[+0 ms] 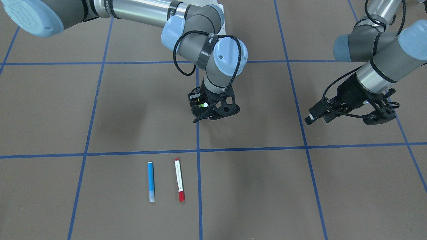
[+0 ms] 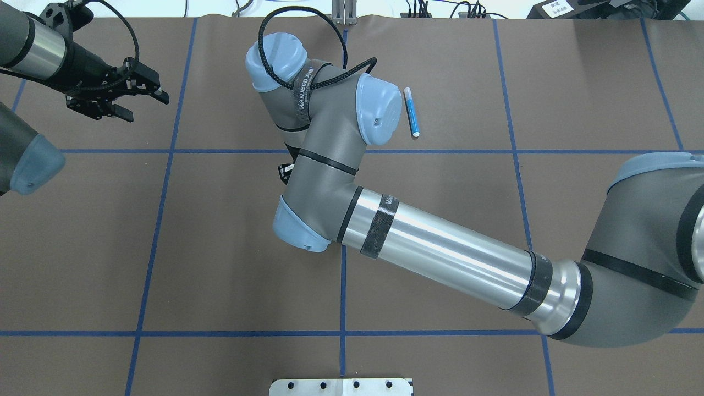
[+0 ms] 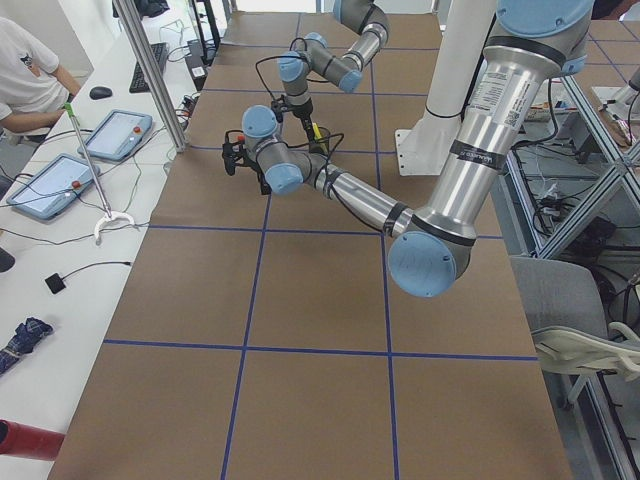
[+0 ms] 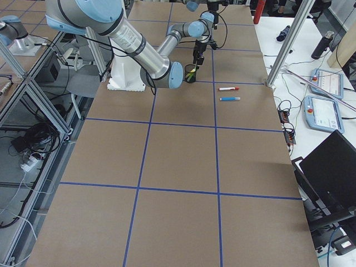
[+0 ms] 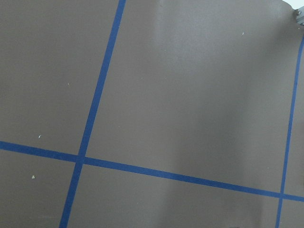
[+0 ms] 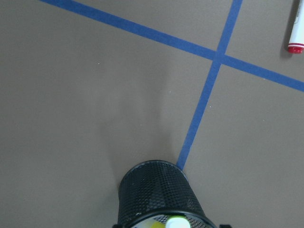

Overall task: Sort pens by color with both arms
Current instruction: 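Grasp the green highlighter in the cup with the right gripper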

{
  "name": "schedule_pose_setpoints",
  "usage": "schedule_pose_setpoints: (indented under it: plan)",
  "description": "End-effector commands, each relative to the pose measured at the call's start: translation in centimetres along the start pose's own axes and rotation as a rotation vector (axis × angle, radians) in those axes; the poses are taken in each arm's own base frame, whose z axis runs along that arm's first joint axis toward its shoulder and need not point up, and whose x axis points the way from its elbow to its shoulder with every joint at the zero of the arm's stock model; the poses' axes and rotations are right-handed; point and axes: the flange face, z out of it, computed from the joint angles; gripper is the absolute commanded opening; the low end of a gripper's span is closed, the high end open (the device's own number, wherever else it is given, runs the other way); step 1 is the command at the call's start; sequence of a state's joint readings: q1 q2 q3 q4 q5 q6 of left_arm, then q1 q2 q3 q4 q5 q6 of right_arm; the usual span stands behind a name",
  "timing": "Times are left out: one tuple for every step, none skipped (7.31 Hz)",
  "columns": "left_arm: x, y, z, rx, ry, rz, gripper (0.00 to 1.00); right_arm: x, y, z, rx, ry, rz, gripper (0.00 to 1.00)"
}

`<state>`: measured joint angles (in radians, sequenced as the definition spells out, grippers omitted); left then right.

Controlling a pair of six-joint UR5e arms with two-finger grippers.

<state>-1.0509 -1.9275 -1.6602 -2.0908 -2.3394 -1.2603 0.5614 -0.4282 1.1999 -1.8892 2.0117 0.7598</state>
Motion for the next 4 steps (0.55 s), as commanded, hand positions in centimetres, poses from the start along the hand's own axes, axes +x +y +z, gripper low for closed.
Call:
schedule_pose_setpoints:
  plan:
    - [-0.01, 0.03, -0.02, 0.0, 0.0, 0.0, 0.89, -0.21, -0.09, -0.23, 0.002, -0.001, -0.001, 0.47]
    - [-0.01, 0.03, -0.02, 0.0, 0.0, 0.0, 0.89, -0.2, -0.12, -0.44, 0.004, -0.002, -0.001, 0.23]
    - [-0.01, 0.03, -0.02, 0.0, 0.0, 0.0, 0.9, -0.11, -0.19, -0.5, 0.005, -0.002, 0.0, 0.01]
    - [-0.02, 0.02, -0.02, 0.001, 0.0, 0.001, 0.89, -0.1, -0.2, -0.5, 0.006, -0.001, 0.0, 0.0]
